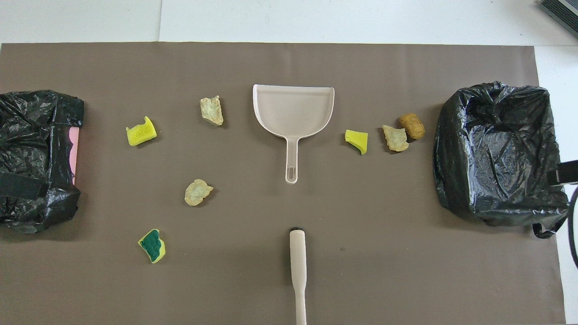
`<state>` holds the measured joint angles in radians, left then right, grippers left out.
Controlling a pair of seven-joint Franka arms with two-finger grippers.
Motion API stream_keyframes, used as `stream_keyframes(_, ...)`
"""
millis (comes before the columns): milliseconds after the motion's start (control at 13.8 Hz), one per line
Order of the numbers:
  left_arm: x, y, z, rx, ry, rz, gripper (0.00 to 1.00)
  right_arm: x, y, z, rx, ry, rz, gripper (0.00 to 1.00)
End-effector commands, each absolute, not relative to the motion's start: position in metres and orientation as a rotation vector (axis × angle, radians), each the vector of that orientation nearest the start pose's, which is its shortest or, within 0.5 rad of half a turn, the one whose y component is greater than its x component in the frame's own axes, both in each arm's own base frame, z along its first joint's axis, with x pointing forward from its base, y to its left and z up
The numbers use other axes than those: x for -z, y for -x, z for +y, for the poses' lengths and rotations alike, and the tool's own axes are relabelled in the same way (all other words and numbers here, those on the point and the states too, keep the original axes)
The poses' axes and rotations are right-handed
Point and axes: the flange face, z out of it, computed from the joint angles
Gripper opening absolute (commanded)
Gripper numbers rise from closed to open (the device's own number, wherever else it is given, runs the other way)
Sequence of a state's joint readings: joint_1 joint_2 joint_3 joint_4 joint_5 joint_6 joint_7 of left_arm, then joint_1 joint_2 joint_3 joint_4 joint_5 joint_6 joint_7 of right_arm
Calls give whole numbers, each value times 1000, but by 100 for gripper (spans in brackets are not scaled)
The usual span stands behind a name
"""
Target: Sweep and dump trash in bin
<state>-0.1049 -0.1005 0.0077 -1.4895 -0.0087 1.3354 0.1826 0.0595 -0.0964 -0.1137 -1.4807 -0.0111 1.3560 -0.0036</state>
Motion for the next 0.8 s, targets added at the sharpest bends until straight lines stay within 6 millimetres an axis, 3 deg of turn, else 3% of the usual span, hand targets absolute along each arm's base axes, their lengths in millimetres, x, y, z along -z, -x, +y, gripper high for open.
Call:
stream_keyframes(0, -694, -485, -52, -60, 3126, 428, 100, -698, -497, -36, -21, 3124, 43, 100)
stream_keyframes(582, -693, -483, -66, -63, 3128, 407, 100, -699, -498, -34, -14, 3126, 41, 100)
stream_keyframes(727, -682, -477, -86, -97, 3124, 401, 100, -699, -498, -36, -7, 3128, 44, 100)
